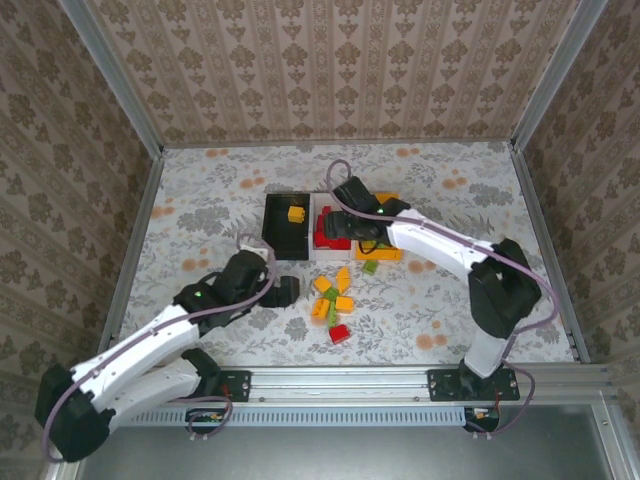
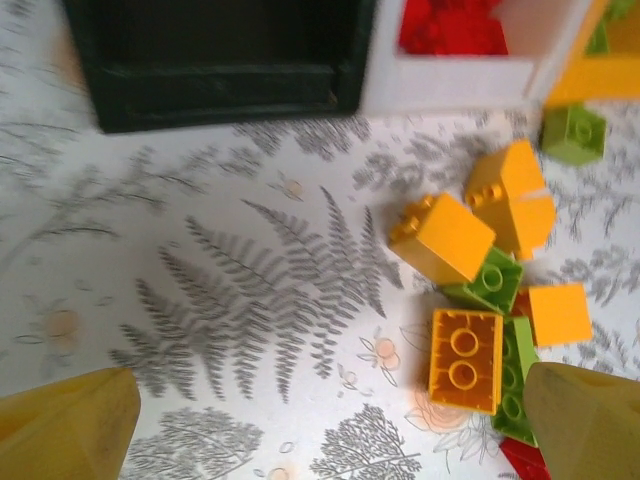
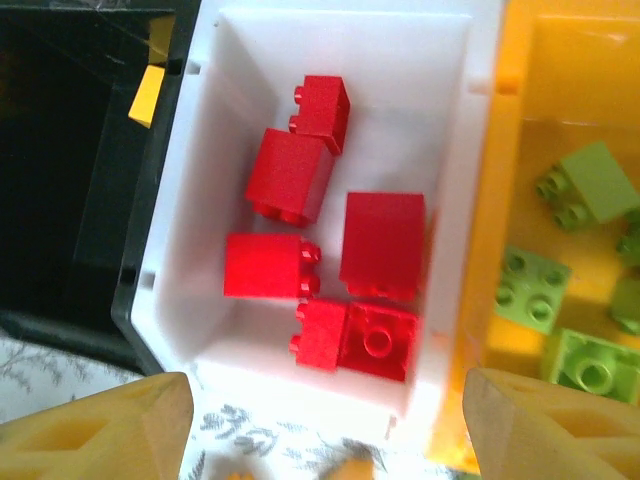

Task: Sort the legos into containers by color

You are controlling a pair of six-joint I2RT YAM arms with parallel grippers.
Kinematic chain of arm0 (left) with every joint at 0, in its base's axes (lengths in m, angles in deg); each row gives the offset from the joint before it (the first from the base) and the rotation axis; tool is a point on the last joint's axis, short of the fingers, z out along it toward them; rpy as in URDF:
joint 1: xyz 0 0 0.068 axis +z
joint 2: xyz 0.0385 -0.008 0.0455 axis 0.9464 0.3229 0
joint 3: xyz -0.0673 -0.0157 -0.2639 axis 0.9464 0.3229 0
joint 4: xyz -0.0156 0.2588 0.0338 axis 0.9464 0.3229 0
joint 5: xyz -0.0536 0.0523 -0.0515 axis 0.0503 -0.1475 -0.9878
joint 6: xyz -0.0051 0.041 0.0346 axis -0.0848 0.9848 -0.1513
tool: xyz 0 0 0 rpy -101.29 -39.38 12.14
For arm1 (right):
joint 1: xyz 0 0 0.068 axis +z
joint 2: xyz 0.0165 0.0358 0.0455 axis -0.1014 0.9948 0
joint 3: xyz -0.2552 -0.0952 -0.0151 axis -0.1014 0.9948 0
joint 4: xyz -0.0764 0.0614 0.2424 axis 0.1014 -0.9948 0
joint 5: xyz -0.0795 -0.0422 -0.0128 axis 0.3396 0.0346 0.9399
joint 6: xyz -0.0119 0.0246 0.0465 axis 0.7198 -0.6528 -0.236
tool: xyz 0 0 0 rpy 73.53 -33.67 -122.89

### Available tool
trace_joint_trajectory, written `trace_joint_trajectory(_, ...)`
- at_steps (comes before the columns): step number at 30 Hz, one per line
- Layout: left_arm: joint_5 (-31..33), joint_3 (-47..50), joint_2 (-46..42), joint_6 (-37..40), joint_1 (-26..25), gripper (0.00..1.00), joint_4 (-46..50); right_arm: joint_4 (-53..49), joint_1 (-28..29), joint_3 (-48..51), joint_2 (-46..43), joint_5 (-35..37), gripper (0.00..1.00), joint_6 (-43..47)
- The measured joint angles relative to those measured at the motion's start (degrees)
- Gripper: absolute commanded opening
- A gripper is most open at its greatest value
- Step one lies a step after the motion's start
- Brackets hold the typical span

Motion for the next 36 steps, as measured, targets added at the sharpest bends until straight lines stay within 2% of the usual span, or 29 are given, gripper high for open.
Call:
trace_joint_trajectory(5,0.0,-1.0,12.0,1.2,-7.4,0.9,-3.6,0.3,0.0,8.4,-9.4,0.2,0.74,-0.6)
trace_joint_trajectory(10,0.1,-4.4,20.7,3.0,-11.4,0.82,-5.2,0.2,-0.7,14.5,-15.3,0.3,0.74,-1.6)
trace_joint_trajectory(15,0.2,-5.8,25.8,3.7,-11.9,0.79,-6.2,0.2,-1.8,17.5,-18.9,0.5,0.74,-1.9)
trace_joint_trajectory(23,-0.1,-8.0,32.0,5.0,-12.2,0.62,-8.3,0.3,-2.3,18.4,-22.3,1.1,0.75,-2.6)
trace_joint_trajectory(29,-0.4,-8.0,34.3,5.2,-12.2,0.59,-8.8,0.3,-2.9,18.8,-23.3,1.4,0.75,-2.6)
trace_joint_trajectory(36,0.0,-8.3,34.4,5.6,-11.9,0.36,-8.4,0.7,-3.0,19.3,-23.6,1.5,0.75,-3.0)
